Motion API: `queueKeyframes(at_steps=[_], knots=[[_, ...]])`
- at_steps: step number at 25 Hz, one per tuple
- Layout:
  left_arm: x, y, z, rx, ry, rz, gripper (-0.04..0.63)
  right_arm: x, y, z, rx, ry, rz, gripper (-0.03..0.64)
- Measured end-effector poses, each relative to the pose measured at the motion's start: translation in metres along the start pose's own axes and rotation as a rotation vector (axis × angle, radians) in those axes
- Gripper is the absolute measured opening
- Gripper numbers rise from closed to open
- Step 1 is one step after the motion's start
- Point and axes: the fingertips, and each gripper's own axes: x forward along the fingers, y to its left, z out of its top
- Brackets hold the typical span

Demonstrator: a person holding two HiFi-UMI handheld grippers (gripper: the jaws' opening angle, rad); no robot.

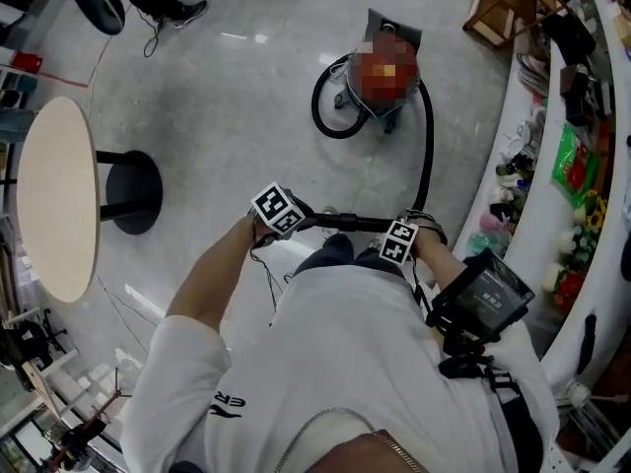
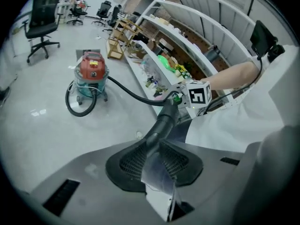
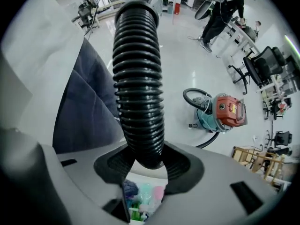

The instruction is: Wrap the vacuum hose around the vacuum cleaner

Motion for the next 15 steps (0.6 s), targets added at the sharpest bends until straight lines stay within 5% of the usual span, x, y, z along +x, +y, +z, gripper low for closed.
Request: queueKeyframes(at_steps=[10,15], knots=[[-0.047,0.067,-0.023,-0.273,-0.217,0.128,0.071,-0.003,-0.047,0.068,-0.019,-0.063,-0.005,0.179],[-0.039,0.075,-0.013,-0.332,-0.28,0.121,0.071,-0.01,-0.07,0.1,0.033,-0.118,0.004,0.179]])
